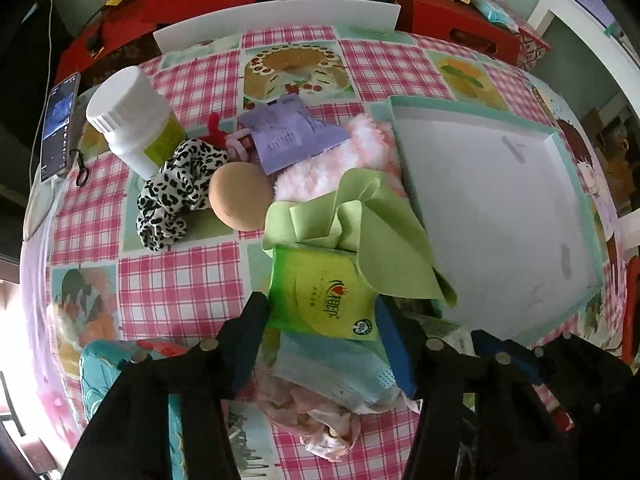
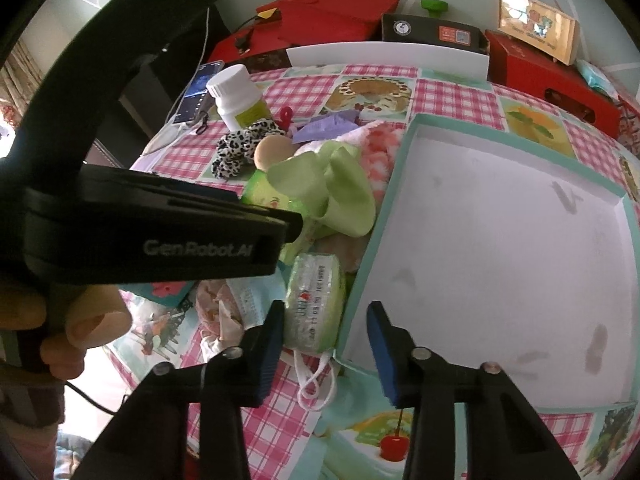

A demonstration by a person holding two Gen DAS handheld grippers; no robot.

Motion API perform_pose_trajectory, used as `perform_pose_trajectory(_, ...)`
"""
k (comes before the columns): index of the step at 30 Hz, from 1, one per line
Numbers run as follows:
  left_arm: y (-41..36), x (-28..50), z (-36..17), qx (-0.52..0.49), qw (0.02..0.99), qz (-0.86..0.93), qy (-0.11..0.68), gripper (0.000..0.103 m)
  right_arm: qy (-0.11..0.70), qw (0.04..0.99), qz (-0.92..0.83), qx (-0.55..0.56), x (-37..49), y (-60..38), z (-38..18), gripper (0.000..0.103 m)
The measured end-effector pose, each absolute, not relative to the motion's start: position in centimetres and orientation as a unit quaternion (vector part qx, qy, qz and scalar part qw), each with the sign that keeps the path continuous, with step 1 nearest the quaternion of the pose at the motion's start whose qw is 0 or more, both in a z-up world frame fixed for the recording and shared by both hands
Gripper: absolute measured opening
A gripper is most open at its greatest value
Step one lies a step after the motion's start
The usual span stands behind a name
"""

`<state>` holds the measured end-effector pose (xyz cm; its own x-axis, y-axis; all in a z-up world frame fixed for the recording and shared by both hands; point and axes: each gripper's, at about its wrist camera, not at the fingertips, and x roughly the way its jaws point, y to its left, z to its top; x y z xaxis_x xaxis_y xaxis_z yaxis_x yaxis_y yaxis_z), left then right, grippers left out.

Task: Organize soft objects
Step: 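Grasp the white wipes pack with right tool while left tool grasps green tissue pack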

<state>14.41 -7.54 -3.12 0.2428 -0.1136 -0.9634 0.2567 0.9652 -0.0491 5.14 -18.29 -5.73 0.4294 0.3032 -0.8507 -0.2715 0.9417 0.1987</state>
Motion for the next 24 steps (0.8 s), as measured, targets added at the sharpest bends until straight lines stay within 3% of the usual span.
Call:
perform_pose_trajectory(5,-7.27,14.39,-3.53,0.05,0.785,-0.115,0.607,0.057,0.506,0.845,0.174,0.018,5.09,-18.27,-5.81,0.038)
perform_pose_trajectory(10,-7.77,14.35,-3.76,0.052,0.784,-0.121,0.607,0.067,0.499,0.848,0.174,0.022,5.1,-18.24,-6.16,0.038)
perform_pose_trajectory(24,-7.24,14.01,-3.2,0.04,0.802,-0.106,0.587,0.065,0.497,0.851,0.169,0.031,5.12,-18.71,-6.23,0.035)
